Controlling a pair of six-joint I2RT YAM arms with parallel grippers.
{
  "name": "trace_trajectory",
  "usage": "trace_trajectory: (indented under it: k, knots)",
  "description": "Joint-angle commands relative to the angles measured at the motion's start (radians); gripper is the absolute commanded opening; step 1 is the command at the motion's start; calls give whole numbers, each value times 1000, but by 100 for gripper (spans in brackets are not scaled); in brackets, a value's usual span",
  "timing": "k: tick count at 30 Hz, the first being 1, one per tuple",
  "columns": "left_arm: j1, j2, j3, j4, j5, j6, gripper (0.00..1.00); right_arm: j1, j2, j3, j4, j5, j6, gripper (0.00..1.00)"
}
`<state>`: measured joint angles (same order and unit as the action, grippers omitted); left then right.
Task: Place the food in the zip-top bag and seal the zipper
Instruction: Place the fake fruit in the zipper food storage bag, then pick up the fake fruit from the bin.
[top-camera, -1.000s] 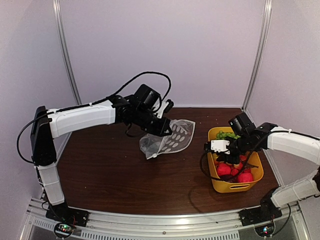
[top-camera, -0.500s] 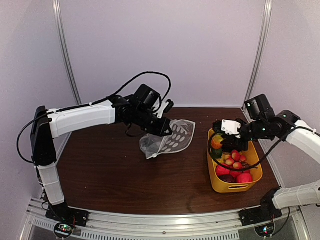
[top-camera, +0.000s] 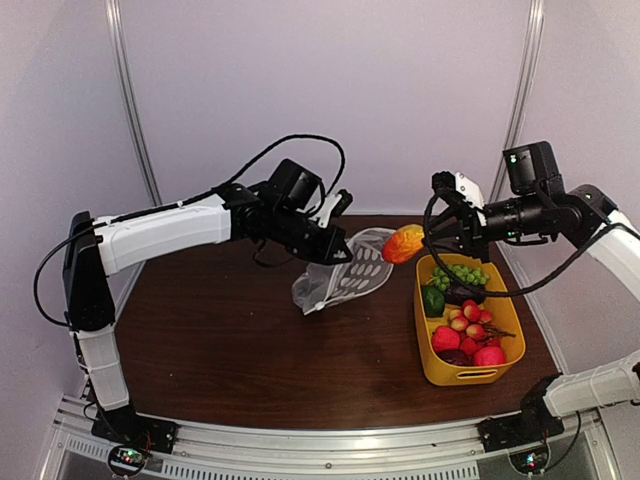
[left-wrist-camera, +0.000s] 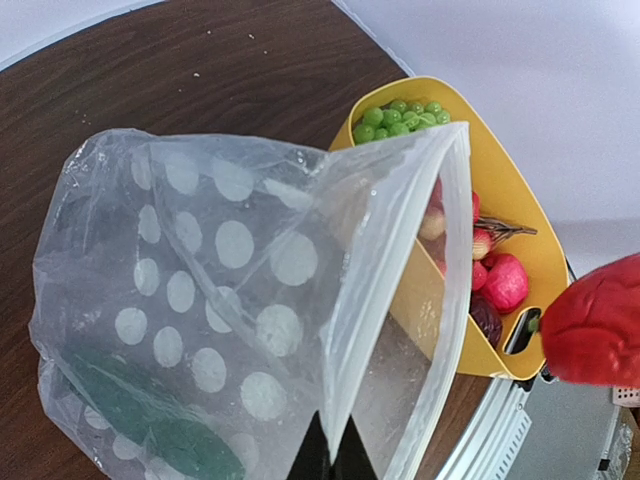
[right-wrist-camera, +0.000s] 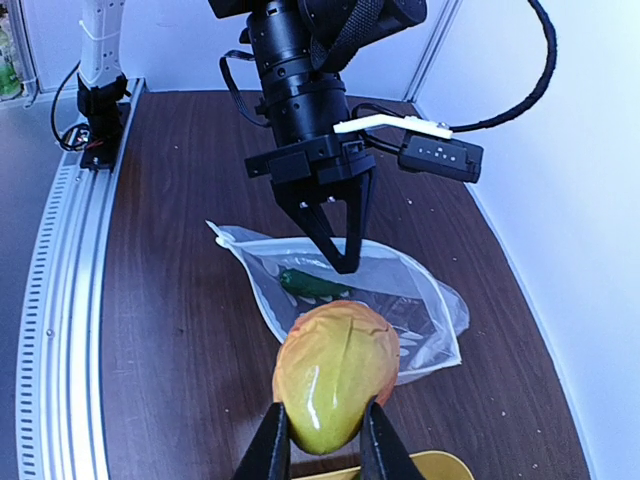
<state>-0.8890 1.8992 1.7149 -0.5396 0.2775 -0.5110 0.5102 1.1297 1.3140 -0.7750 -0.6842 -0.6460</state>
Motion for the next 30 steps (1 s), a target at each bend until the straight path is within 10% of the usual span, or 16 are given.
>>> trace_trajectory:
  k: [1,8,17,30]
  knots:
    - [9,1,34,29,37,-8,0,6,61,24,68,-120,81,11]
    - [9,-35,21,25,16,-5,0,18,145,-2,151,-45,126,16]
    - [9,-43,-6,25,-17,5,0,18,163,-3,183,35,185,57]
    - [18,-85,-13,9,-85,42,0,-168,69,-81,-48,73,104,51]
